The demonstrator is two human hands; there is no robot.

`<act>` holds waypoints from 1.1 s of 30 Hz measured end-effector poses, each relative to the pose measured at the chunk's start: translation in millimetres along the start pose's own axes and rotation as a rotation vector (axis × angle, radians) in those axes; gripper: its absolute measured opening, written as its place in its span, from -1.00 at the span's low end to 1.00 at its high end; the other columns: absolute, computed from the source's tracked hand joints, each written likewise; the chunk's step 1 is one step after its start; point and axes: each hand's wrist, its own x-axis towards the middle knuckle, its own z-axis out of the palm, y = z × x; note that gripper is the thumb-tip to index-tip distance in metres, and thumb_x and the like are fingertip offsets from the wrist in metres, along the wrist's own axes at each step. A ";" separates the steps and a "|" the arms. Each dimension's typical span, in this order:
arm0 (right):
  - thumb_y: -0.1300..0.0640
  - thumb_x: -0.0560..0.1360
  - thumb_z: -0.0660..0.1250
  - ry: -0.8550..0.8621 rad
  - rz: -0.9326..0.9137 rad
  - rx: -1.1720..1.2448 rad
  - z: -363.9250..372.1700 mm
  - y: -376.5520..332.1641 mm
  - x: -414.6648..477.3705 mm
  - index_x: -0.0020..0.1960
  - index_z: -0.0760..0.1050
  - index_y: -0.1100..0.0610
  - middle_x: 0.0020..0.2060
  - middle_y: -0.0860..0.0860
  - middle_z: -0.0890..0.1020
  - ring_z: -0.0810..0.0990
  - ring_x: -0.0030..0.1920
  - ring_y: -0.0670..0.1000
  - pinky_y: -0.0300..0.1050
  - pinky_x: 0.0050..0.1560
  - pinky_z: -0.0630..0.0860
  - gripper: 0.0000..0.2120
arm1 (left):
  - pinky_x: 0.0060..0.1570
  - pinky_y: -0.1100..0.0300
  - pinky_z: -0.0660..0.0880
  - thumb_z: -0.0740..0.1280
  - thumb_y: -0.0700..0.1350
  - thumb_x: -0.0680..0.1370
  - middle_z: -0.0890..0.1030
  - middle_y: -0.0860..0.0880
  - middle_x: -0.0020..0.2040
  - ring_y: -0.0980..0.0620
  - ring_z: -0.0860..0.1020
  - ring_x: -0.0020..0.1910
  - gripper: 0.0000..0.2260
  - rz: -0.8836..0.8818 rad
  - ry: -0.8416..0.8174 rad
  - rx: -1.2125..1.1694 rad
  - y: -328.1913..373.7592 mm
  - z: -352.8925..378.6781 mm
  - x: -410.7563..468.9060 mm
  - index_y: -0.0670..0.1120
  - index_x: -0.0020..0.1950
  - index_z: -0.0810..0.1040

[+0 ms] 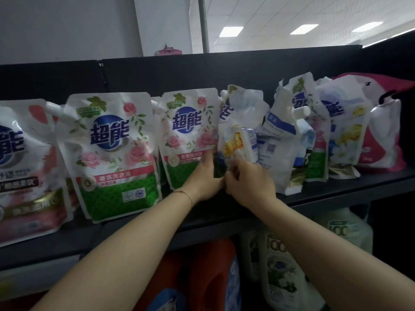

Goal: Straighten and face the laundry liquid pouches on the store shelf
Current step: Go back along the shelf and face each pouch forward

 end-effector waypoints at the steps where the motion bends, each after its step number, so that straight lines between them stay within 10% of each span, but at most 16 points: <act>1: -0.04 0.54 0.22 0.031 -0.005 -0.030 -6.2 8.1 0.0 -0.09 0.49 0.10 -0.23 0.00 0.60 0.57 -0.21 0.06 -0.02 -0.18 0.54 -0.78 | 0.33 -0.04 0.37 0.41 0.09 0.41 0.36 -0.07 0.37 -0.05 0.40 0.32 -0.30 -0.032 0.022 -0.066 6.9 7.0 1.0 0.01 0.43 0.13; 8: -0.06 0.53 0.22 0.078 0.011 -0.136 -40.1 73.2 12.8 -0.27 0.44 0.12 -0.33 0.07 0.59 0.56 -0.28 0.15 -0.07 -0.29 0.46 -0.69 | 0.29 -0.07 0.40 0.55 0.37 -0.04 0.28 -0.09 0.30 -0.07 0.34 0.31 0.16 -0.269 0.308 -0.228 47.0 50.3 17.1 -0.02 0.36 0.07; 18: -0.32 0.47 0.20 -0.062 0.102 -0.187 -55.6 121.2 17.6 -0.30 0.50 0.13 -0.41 -0.01 0.50 0.52 -0.32 0.07 -0.14 -0.36 0.36 -0.48 | 0.16 0.09 0.45 0.62 -0.09 0.23 0.42 -0.09 0.23 -0.06 0.44 0.19 -0.14 -0.348 0.511 -0.326 58.7 68.6 25.0 -0.12 0.34 0.15; 33: 0.07 0.55 0.18 -0.104 -0.005 -0.195 -26.6 91.9 38.0 -0.28 0.43 0.12 -0.32 0.04 0.58 0.51 -0.33 0.10 -0.18 -0.35 0.31 -0.75 | 0.11 -0.03 0.55 0.60 -0.23 0.13 0.66 0.00 0.06 -0.02 0.62 0.08 -0.36 -0.323 0.385 -0.531 42.4 9.8 -14.6 0.01 0.18 0.54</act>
